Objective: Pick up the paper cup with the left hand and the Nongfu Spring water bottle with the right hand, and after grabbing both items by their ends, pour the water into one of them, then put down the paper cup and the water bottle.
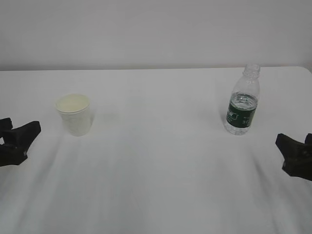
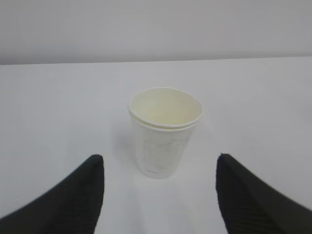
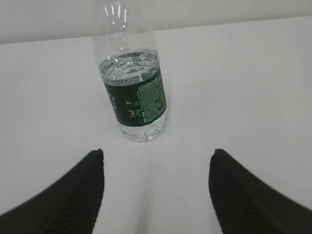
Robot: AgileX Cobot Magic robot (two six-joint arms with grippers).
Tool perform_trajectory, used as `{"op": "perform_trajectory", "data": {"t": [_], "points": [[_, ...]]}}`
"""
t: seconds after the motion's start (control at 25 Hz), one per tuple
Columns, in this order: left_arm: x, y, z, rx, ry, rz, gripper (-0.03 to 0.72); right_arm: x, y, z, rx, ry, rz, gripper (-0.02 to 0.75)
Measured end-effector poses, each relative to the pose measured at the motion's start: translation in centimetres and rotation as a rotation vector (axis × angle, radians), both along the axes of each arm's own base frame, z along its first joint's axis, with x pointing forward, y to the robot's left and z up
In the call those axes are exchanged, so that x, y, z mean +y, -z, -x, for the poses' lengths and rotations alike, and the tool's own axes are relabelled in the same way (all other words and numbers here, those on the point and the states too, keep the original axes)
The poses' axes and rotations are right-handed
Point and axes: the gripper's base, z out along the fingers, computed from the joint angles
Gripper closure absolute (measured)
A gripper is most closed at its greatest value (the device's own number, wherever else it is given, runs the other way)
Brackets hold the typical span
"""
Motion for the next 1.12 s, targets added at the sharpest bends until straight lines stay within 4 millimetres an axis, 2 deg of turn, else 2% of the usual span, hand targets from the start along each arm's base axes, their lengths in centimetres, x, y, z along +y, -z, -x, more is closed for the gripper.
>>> {"op": "perform_trajectory", "data": {"t": [0.12, 0.24, 0.4, 0.6, 0.88, 1.12], "points": [[0.0, 0.0, 0.0, 0.000, 0.005, -0.001, 0.176, -0.1, 0.6, -0.5, 0.021, 0.013, 0.005, 0.206], [-0.1, 0.0, 0.0, 0.000, 0.010, -0.002, 0.176, -0.1, 1.2, -1.4, 0.034, 0.013, 0.019, 0.136], [-0.2, 0.0, 0.1, 0.000, 0.025, -0.004, 0.176, 0.1, 1.9, -3.5, 0.032, 0.003, 0.042, 0.076], [-0.2, 0.0, 0.1, 0.000, 0.029, -0.005, 0.176, 0.5, 2.6, -6.0, 0.015, -0.023, 0.051, 0.070], [-0.2, 0.0, 0.1, 0.000, 0.029, -0.005, 0.176, 1.0, 3.8, -7.9, 0.017, -0.070, 0.059, 0.069], [-0.2, 0.9, 0.0, 0.037, 0.029, -0.010, 0.176, 1.3, 4.4, -9.4, 0.003, -0.094, 0.061, 0.069]]}}
